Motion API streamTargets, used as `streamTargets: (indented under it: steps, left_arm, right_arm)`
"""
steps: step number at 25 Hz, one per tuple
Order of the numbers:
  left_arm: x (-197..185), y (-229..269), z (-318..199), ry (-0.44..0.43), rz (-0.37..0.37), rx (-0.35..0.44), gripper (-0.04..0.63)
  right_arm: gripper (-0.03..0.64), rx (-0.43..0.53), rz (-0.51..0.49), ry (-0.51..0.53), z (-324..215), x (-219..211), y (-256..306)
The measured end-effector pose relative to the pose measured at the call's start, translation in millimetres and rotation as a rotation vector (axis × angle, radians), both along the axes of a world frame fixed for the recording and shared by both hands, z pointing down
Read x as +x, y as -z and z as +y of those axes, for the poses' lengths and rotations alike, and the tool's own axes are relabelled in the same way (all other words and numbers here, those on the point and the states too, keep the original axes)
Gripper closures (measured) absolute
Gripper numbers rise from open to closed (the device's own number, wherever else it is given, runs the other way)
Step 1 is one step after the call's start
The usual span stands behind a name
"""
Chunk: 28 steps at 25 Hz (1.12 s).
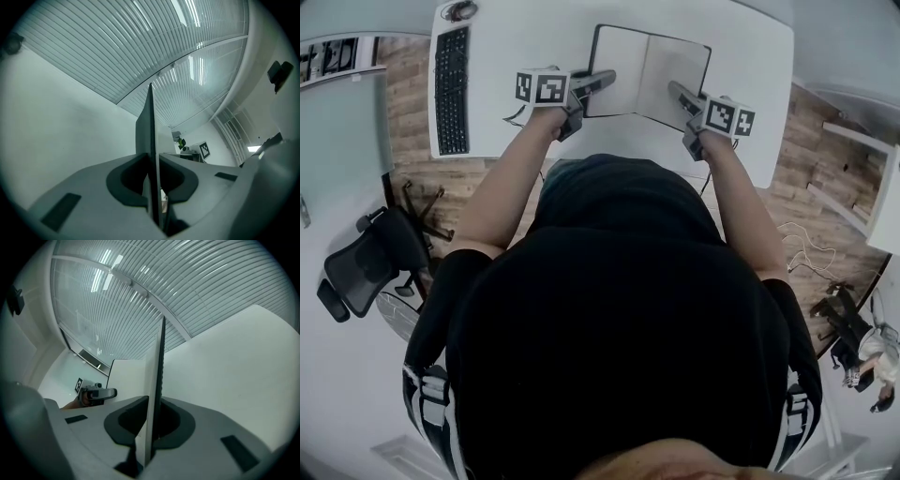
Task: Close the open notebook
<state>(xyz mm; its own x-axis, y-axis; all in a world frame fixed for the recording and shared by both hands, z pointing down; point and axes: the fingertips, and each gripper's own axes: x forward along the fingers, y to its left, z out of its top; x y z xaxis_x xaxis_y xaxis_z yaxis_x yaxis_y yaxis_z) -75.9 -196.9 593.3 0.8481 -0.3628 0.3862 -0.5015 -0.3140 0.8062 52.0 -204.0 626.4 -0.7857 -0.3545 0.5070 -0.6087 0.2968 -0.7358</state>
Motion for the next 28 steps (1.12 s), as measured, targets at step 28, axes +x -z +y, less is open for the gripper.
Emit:
streamTargets:
  steps: [28]
  left_arm:
    - [-6,-75,32,-0.039,-0.064,-0.145,0.543]
  right_arm:
    - [0.554,-0.126,0.06,0.038,37,-8,-95]
